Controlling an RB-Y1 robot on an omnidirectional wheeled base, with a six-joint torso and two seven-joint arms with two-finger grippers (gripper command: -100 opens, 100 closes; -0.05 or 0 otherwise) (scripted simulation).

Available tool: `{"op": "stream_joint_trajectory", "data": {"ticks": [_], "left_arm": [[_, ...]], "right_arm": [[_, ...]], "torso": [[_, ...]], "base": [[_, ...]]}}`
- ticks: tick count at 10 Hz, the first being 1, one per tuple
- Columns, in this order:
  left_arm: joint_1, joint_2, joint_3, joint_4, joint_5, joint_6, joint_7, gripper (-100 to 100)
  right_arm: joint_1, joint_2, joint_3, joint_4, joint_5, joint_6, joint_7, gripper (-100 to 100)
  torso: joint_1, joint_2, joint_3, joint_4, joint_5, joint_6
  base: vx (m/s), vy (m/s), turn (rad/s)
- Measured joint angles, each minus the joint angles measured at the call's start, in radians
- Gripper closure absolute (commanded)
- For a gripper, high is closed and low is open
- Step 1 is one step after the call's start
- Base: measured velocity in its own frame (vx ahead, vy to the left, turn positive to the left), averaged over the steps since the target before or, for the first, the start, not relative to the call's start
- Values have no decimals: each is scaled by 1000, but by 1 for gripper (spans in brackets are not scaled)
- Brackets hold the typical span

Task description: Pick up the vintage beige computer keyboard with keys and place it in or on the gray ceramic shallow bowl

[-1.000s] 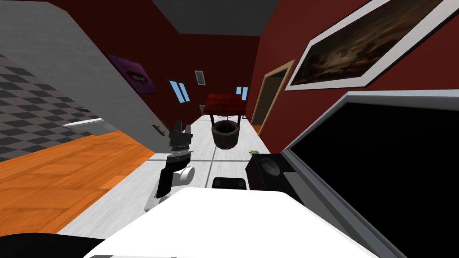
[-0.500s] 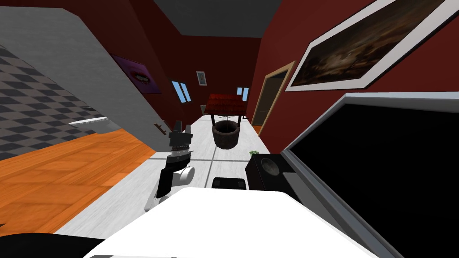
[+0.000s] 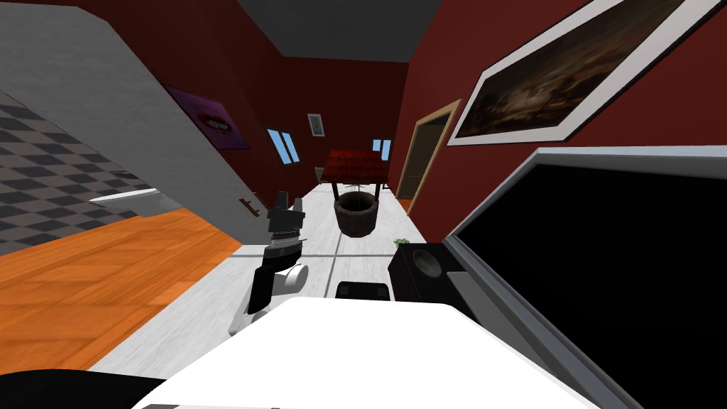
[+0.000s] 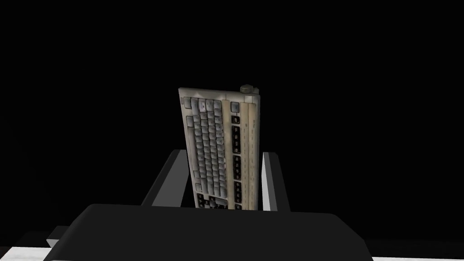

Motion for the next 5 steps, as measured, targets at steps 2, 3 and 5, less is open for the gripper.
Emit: {"op": "stream_joint_trajectory", "data": {"ticks": [2, 3, 5], "left_arm": [[0, 0, 0, 0, 0, 0, 0, 0], [0, 0, 0, 0, 0, 0, 0, 0], [0, 0, 0, 0, 0, 0, 0, 0]], "right_arm": [[13, -45, 8, -48, 8, -2, -19, 100], [14, -49, 10, -52, 9, 0, -24, 0], [10, -46, -24, -24, 6, -23, 12, 100]], "torso": [[1, 0, 0, 0, 0, 0], [-1, 1, 0, 0, 0, -1], [-2, 2, 1, 0, 0, 0]], "base": [[35, 34, -55], [0, 0, 0], [15, 35, -71]]}}
